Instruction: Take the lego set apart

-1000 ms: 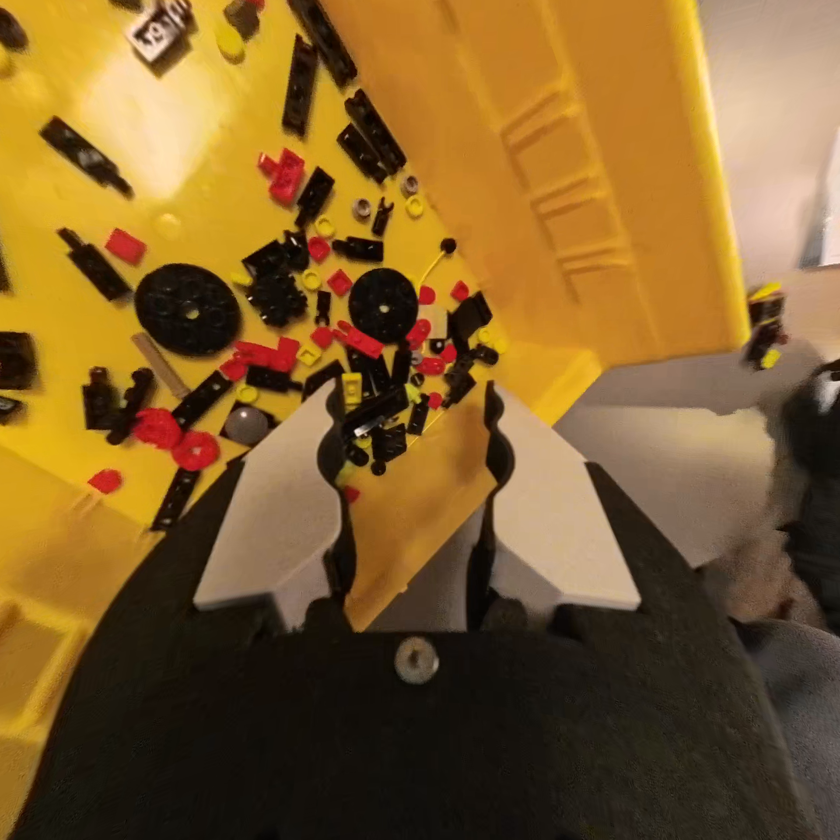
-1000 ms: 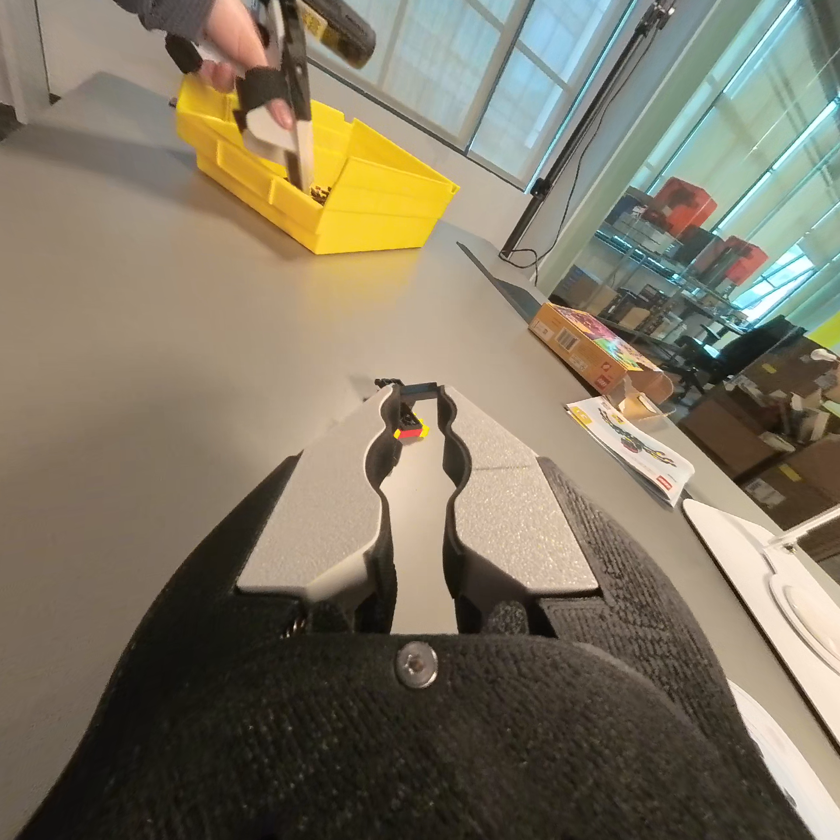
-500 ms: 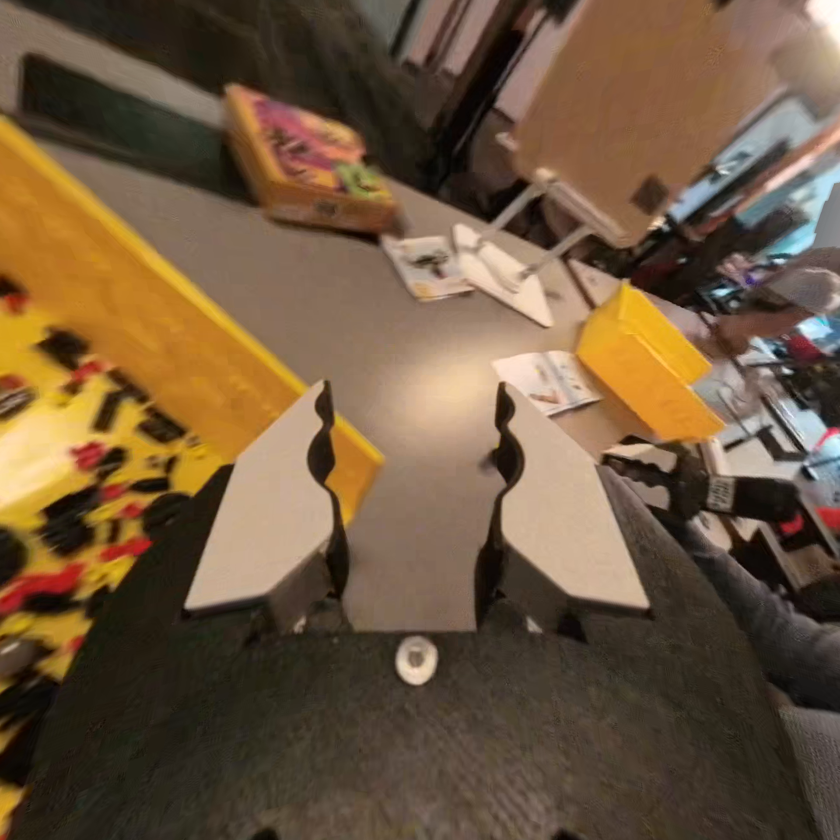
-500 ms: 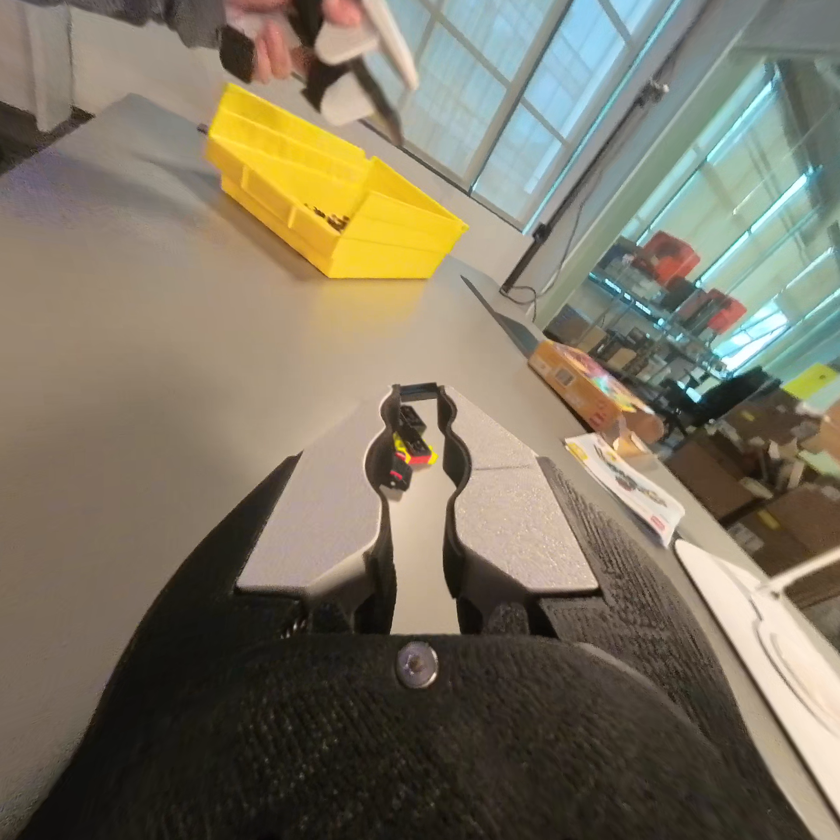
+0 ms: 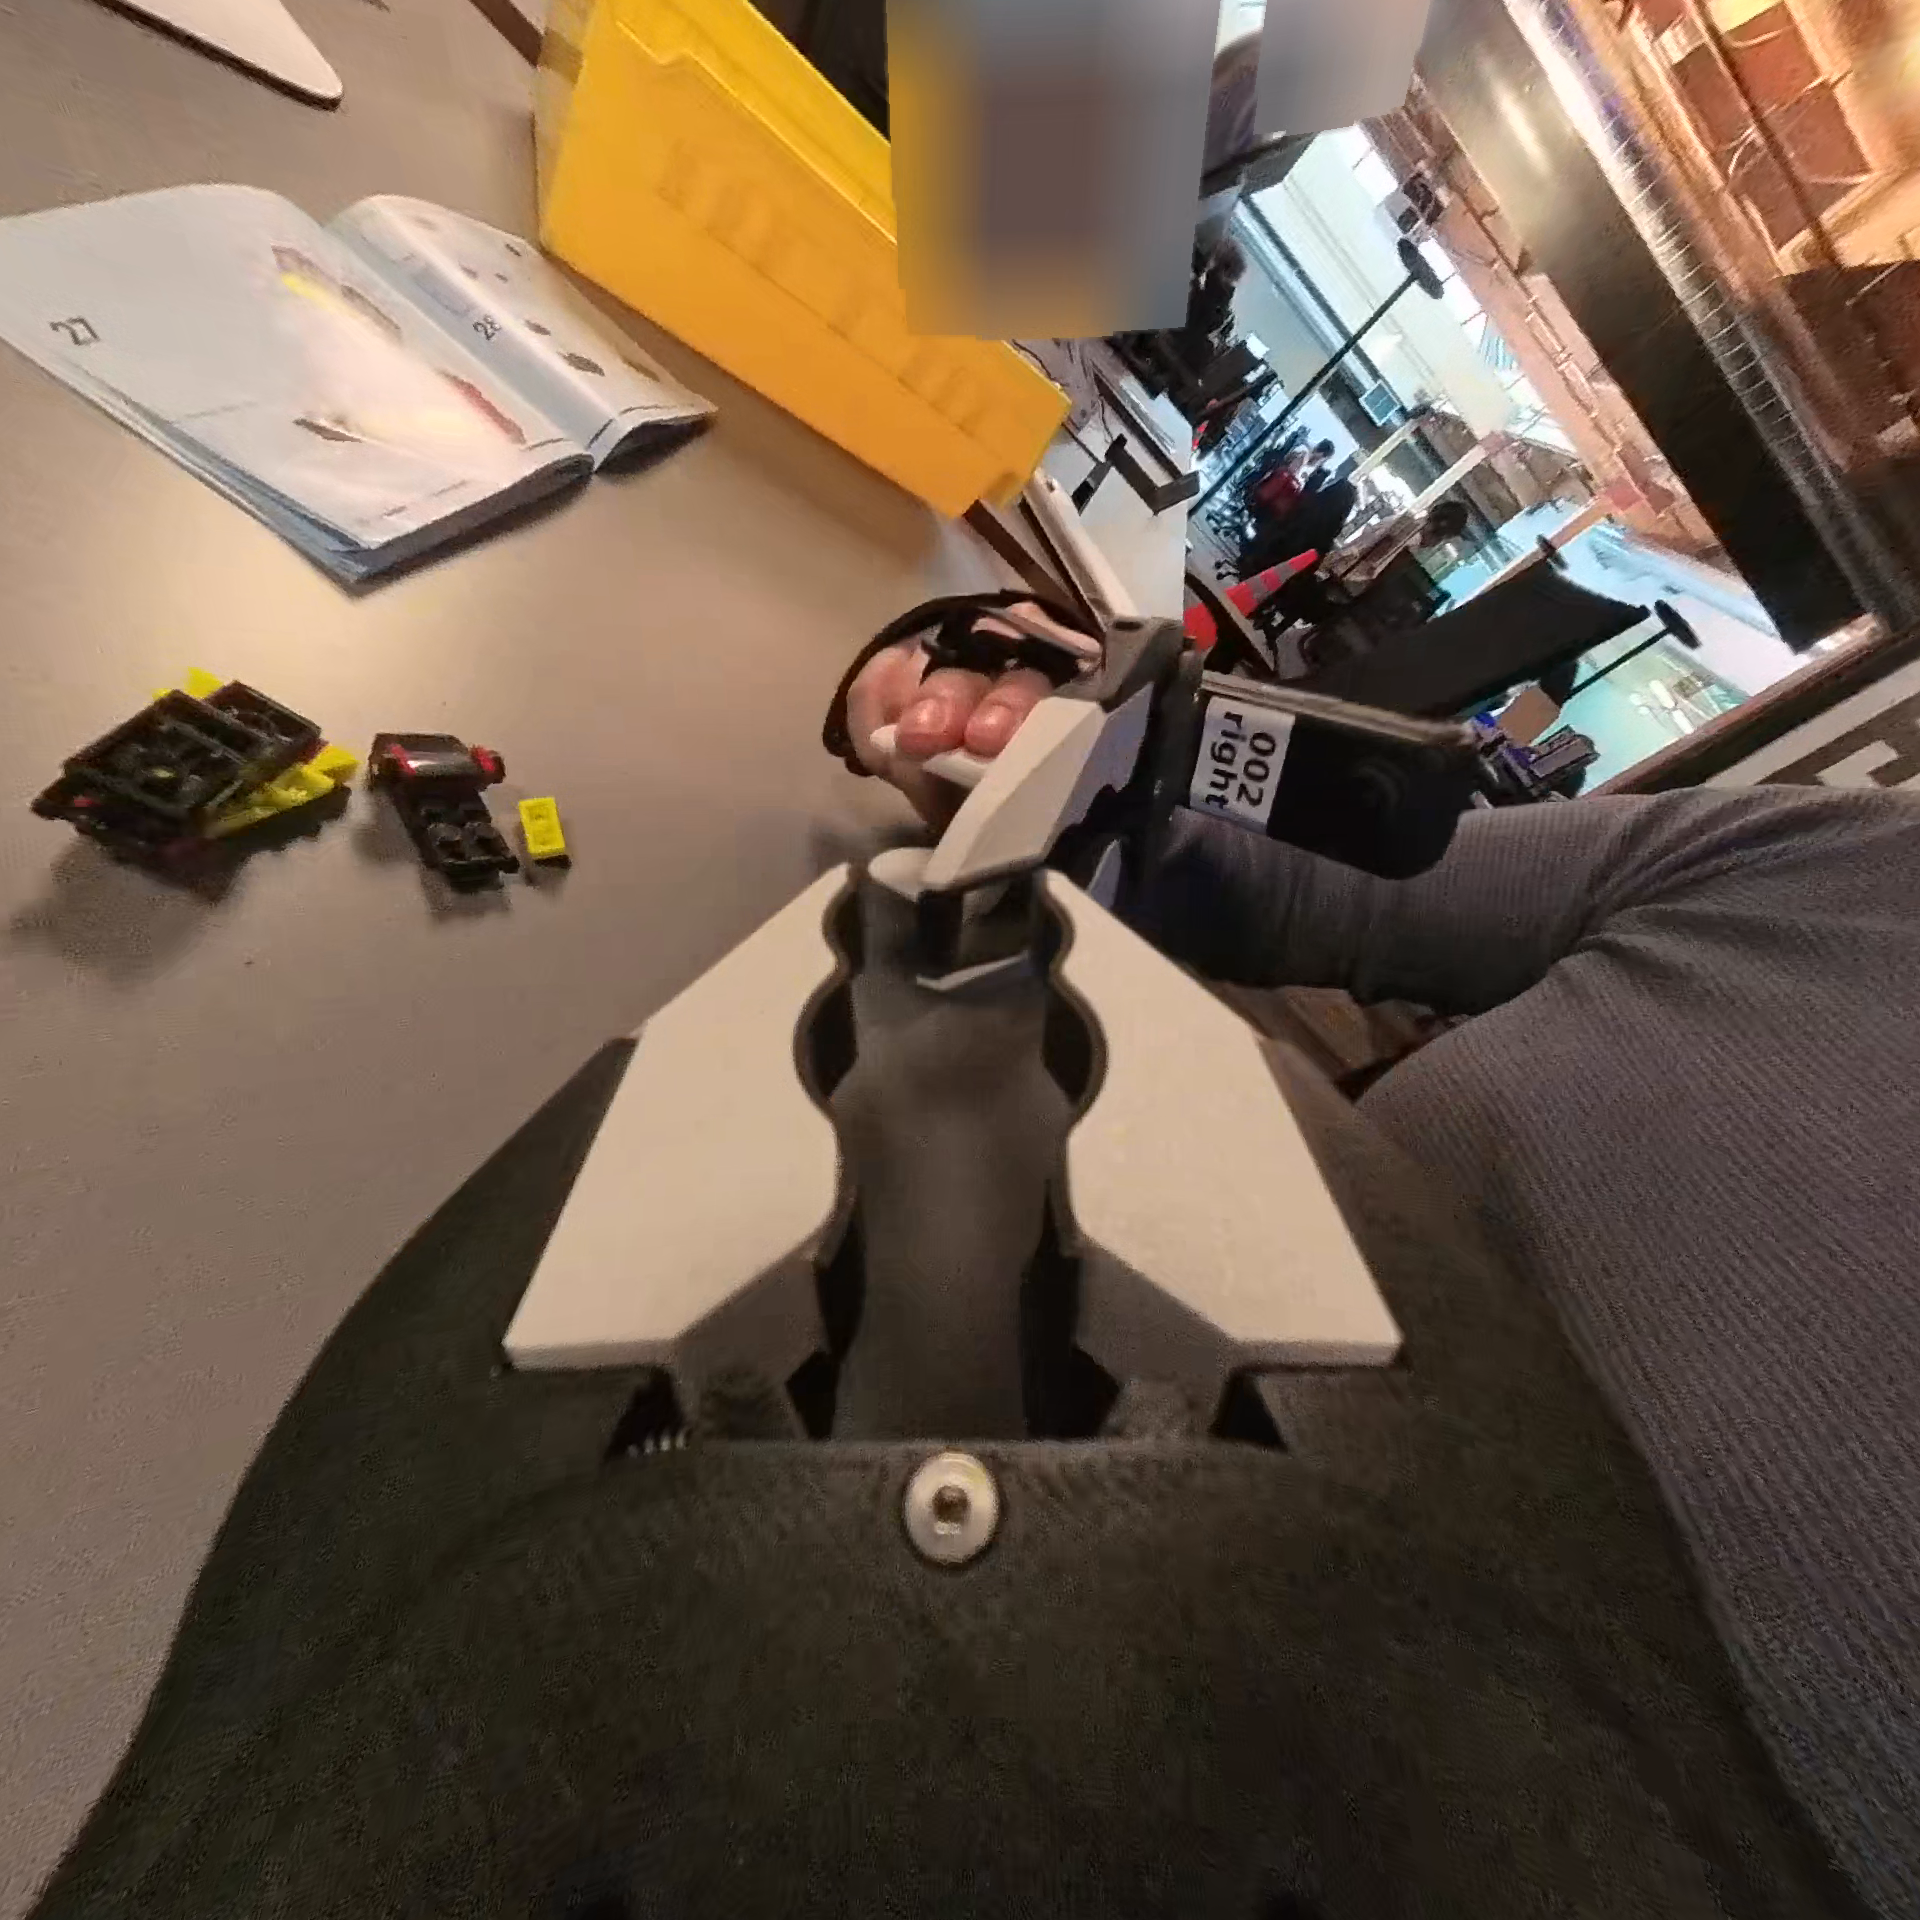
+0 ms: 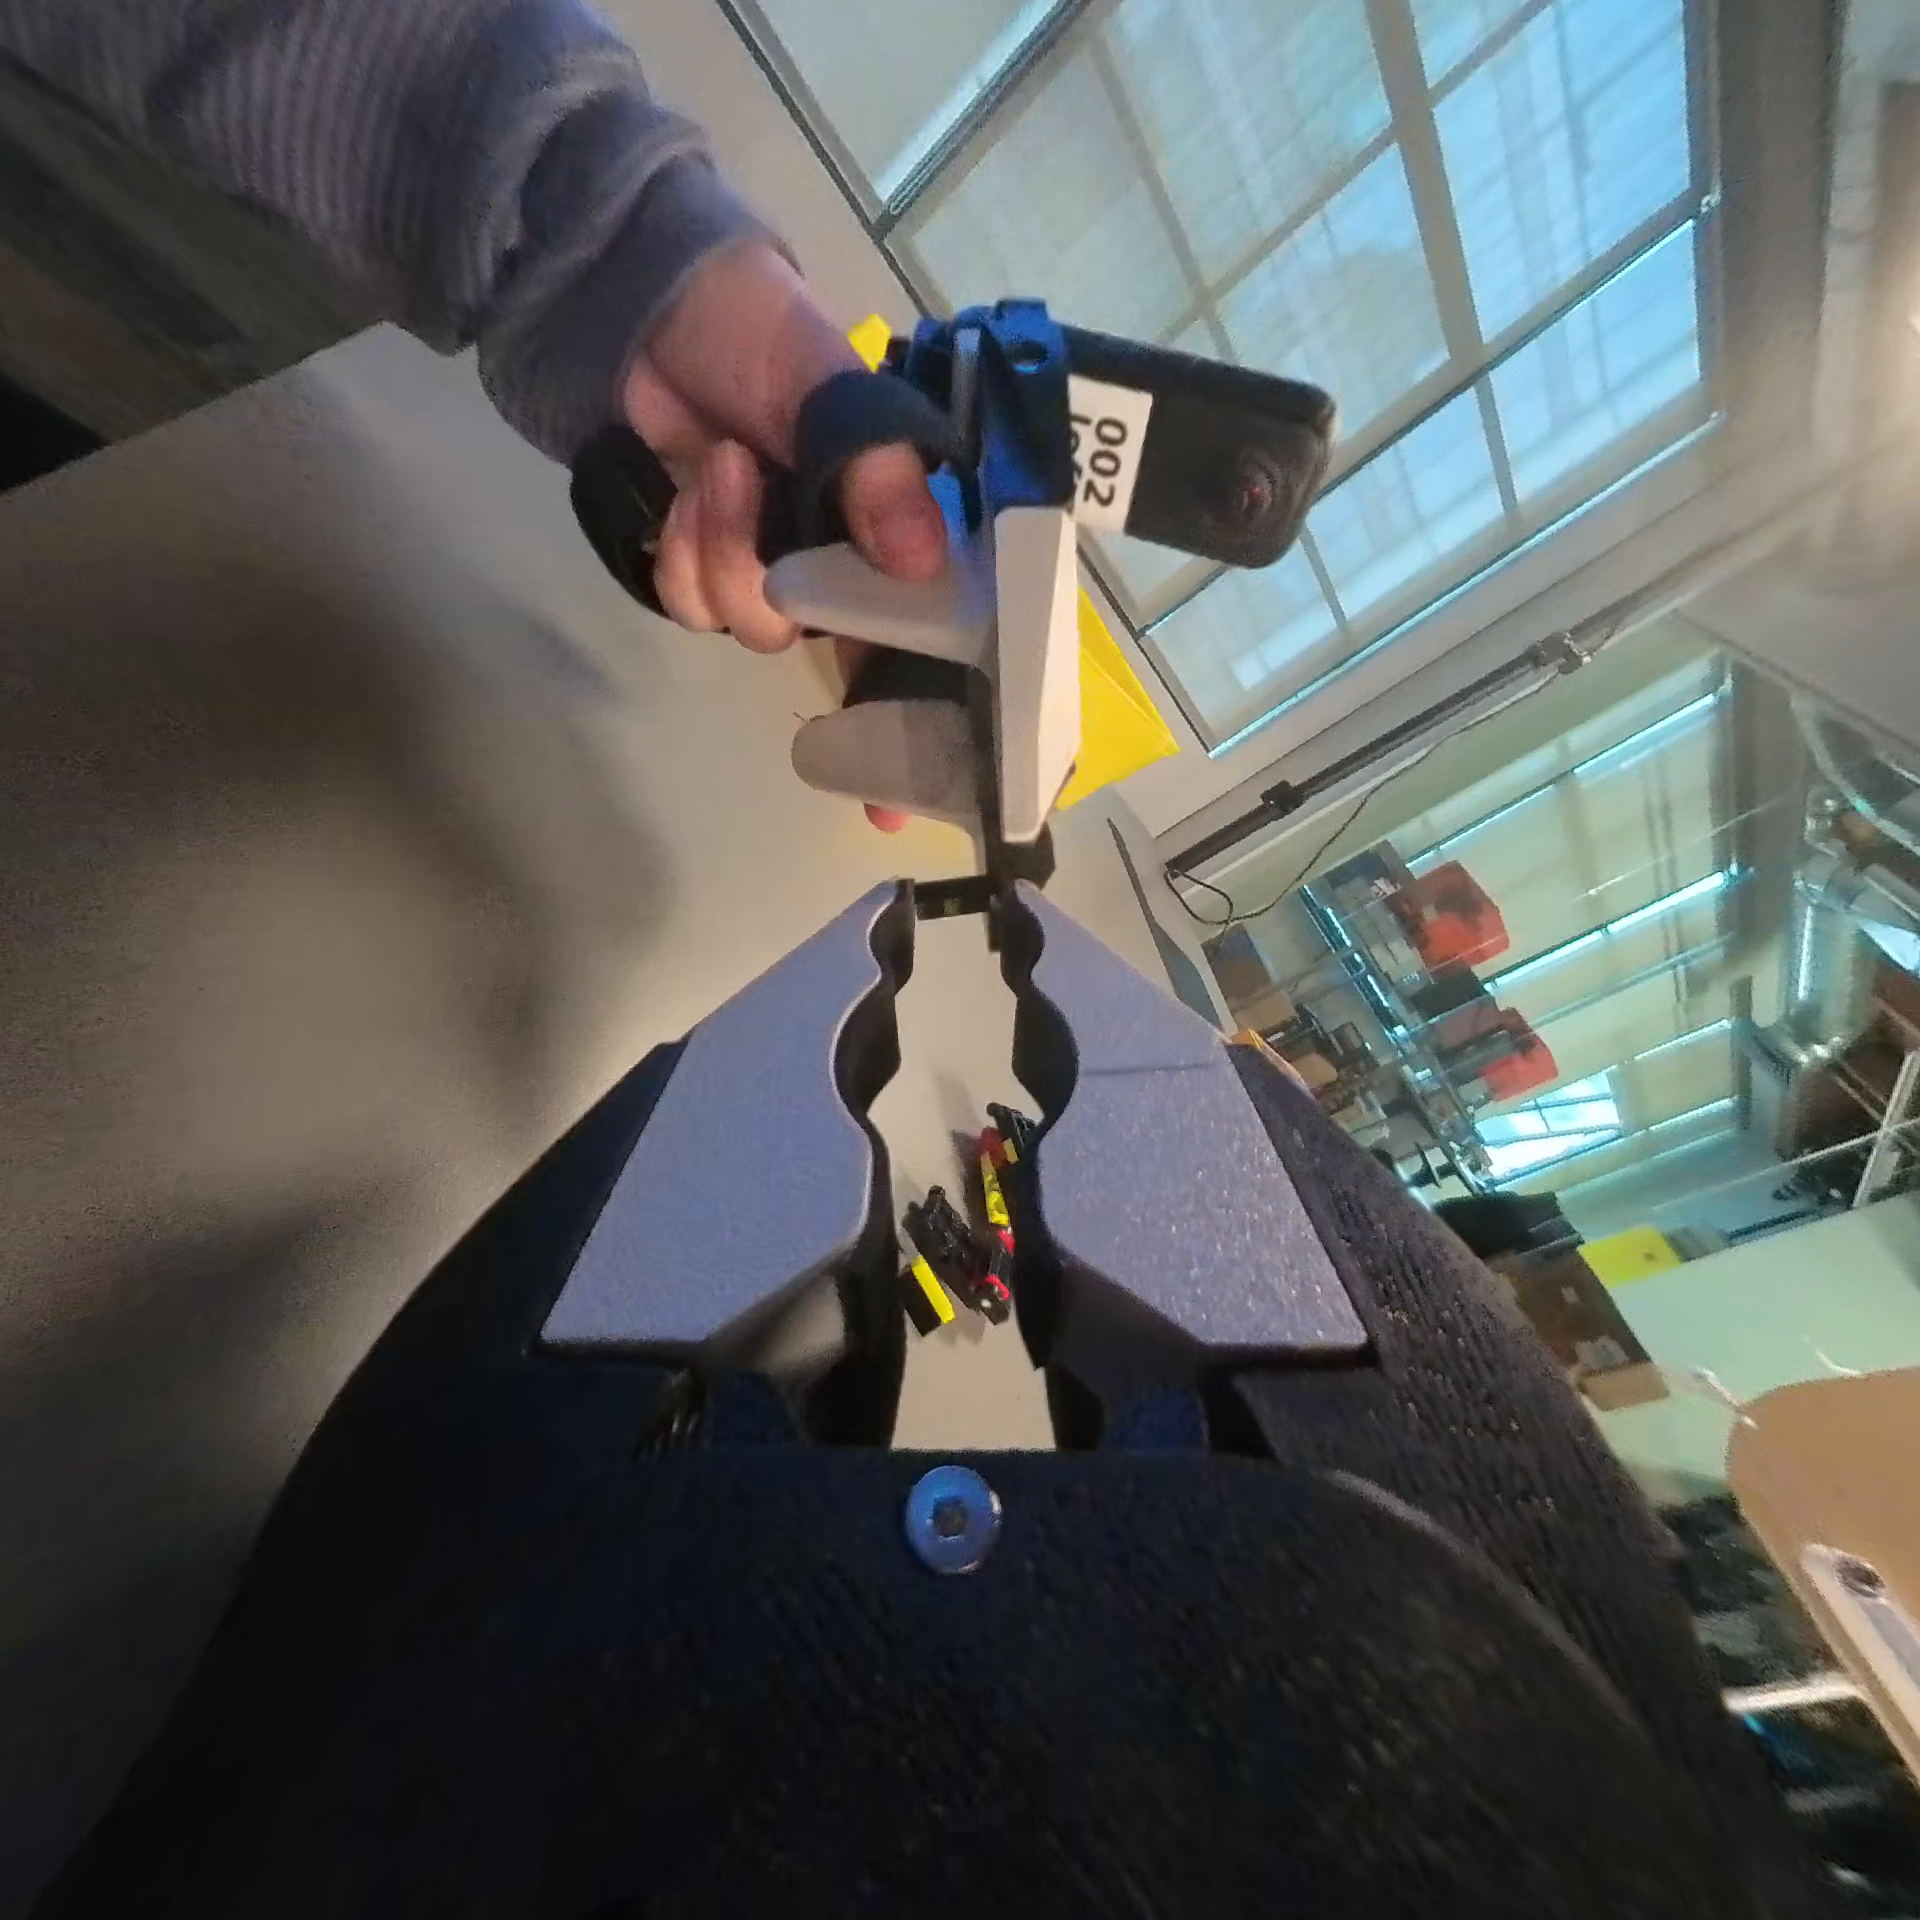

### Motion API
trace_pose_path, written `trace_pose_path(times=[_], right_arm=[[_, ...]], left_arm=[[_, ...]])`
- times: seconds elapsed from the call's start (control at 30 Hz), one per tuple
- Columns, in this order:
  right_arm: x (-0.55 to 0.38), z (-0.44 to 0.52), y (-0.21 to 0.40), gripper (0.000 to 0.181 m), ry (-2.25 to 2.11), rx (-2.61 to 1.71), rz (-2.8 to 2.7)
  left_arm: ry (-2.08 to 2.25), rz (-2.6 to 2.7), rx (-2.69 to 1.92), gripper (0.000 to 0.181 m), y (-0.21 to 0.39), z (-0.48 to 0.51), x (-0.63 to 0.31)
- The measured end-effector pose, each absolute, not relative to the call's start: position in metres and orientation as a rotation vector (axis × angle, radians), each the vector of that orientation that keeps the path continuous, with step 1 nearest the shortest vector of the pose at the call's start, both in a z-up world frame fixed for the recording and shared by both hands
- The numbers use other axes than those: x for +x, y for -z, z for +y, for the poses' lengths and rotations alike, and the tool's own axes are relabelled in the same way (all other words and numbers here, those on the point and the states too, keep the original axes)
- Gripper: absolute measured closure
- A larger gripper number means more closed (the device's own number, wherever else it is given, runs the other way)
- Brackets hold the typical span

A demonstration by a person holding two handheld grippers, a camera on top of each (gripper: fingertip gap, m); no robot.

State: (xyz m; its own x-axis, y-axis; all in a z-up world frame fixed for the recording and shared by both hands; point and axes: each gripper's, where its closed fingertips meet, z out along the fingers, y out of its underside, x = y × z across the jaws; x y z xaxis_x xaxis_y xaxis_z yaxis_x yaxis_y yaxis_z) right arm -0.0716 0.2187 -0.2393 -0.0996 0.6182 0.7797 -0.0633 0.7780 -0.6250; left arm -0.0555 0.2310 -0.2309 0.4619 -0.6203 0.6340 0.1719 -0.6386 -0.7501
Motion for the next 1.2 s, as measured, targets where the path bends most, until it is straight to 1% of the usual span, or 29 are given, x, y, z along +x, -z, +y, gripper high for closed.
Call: trace_pose_path(times=[0.17, 0.23, 0.3, 0.37, 0.43, 0.5, 0.57, 0.63, 0.7, 0.77, 0.83, 0.87, 0.9, 0.93, 0.97, 1.07, 1.13, 1.2], right_arm=[[-0.071, 0.217, 0.234, 0.167, -0.575, -0.427, -1.557], [-0.071, 0.216, 0.234, 0.167, -0.549, -0.407, -1.556], [-0.071, 0.215, 0.231, 0.167, -0.521, -0.388, -1.532], [-0.07, 0.216, 0.225, 0.157, -0.509, -0.374, -1.492], [-0.068, 0.226, 0.221, 0.15, -0.505, -0.408, -1.459], [-0.066, 0.243, 0.217, 0.151, -0.498, -0.476, -1.42], [-0.066, 0.265, 0.217, 0.152, -0.462, -0.572, -1.381], [-0.066, 0.289, 0.221, 0.153, -0.426, -0.694, -1.36], [-0.067, 0.304, 0.239, 0.153, -0.408, -0.823, -1.432], [-0.067, 0.306, 0.265, 0.152, -0.404, -0.915, -1.588], [-0.064, 0.306, 0.284, 0.151, -0.433, -1.011, -1.685], [-0.063, 0.304, 0.29, 0.15, -0.475, -1.061, -1.718], [-0.062, 0.303, 0.295, 0.148, -0.525, -1.124, -1.735], [-0.061, 0.303, 0.298, 0.146, -0.574, -1.189, -1.744], [-0.06, 0.303, 0.301, 0.144, -0.609, -1.247, -1.75], [-0.06, 0.302, 0.305, 0.144, -0.693, -1.38, -1.742], [-0.063, 0.3, 0.313, 0.144, -0.718, -1.461, -1.768], [-0.066, 0.297, 0.317, 0.145, -0.752, -1.503, -1.799]], left_arm=[[1.362, 0.394, -1.935, 0.154, 0.236, 0.225, -0.047], [1.368, 0.396, -1.923, 0.172, 0.239, 0.225, -0.044], [1.29, 0.431, -1.887, 0.173, 0.236, 0.224, -0.045], [1.211, 0.406, -1.848, 0.174, 0.225, 0.226, -0.056], [1.049, 0.289, -1.812, 0.174, 0.207, 0.231, -0.094], [0.788, 0.073, -1.799, 0.174, 0.193, 0.237, -0.158], [0.47, -0.15, -1.832, 0.174, 0.192, 0.231, -0.237], [0.297, -0.309, -1.88, 0.174, 0.193, 0.217, -0.295], [0.184, -0.37, -2.035, 0.173, 0.206, 0.207, -0.329], [-0.028, -0.421, -2.189, 0.173, 0.226, 0.198, -0.37], [-0.11, -0.474, -2.324, 0.172, 0.247, 0.191, -0.396], [-0.103, -0.506, -2.382, 0.162, 0.257, 0.187, -0.402], [-0.099, -0.545, -2.421, 0.139, 0.264, 0.185, -0.409], [-0.104, -0.562, -2.448, 0.113, 0.268, 0.184, -0.413], [-0.128, -0.563, -2.464, 0.094, 0.271, 0.183, -0.417], [-0.236, -0.568, -2.472, 0.077, 0.271, 0.178, -0.429], [-0.284, -0.554, -2.409, 0.075, 0.262, 0.179, -0.429], [-0.33, -0.486, -2.324, 0.078, 0.246, 0.183, -0.418]])
